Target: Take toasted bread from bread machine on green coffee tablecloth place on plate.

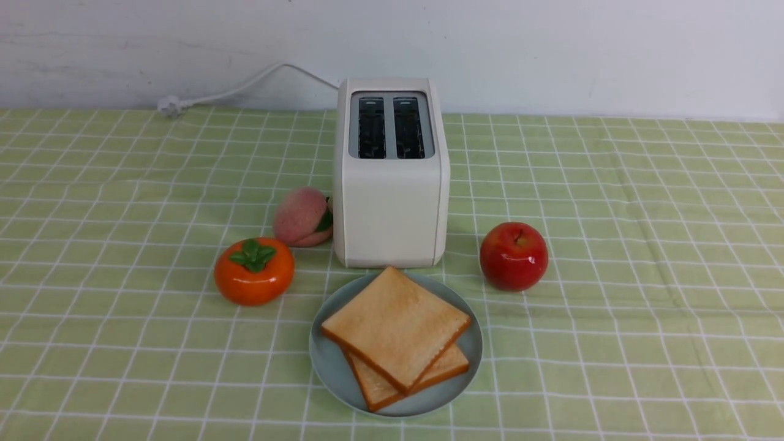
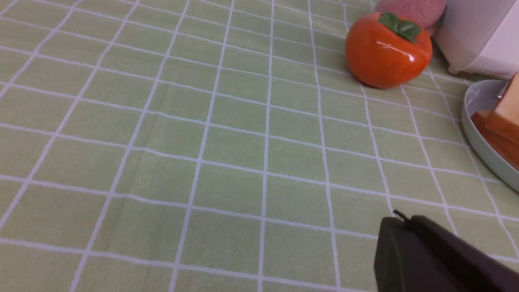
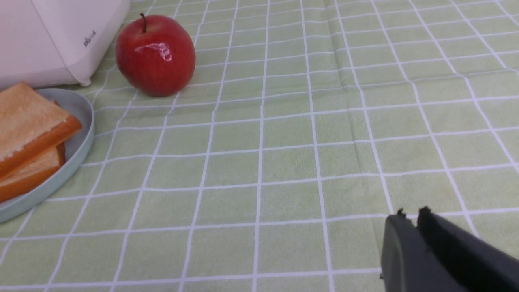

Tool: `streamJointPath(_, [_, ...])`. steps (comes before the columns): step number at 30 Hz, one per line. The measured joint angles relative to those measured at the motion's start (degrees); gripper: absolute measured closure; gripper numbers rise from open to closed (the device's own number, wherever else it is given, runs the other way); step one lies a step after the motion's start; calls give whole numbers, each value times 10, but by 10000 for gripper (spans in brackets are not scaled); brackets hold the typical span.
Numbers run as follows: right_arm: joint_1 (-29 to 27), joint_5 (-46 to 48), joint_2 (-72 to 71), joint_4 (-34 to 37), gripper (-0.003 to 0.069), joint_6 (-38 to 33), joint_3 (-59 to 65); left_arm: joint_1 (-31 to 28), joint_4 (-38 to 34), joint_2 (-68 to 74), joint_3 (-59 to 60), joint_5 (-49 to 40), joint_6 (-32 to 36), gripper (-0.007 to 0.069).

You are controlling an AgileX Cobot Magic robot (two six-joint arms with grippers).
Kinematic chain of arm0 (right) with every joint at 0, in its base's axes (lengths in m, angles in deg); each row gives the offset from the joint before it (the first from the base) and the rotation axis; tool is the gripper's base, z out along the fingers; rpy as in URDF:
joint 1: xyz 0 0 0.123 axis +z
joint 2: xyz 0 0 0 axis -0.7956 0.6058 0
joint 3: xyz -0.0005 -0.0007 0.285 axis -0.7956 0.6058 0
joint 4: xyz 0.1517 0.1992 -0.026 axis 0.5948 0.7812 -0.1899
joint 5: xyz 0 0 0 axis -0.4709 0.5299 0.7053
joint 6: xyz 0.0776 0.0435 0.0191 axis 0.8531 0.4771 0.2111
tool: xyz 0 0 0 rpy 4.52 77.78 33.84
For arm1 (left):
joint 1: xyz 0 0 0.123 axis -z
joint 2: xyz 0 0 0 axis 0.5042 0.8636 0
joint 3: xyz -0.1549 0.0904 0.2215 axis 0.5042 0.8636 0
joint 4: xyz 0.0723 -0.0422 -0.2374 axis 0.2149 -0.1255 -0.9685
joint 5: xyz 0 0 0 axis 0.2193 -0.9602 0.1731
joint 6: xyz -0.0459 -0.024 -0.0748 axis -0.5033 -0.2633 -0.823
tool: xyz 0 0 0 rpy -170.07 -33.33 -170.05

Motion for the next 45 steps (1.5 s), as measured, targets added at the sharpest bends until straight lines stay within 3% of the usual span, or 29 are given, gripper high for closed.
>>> streamJointPath(45, [0, 0, 0, 0, 553, 0, 0, 0, -1, 0, 0, 0, 0, 617])
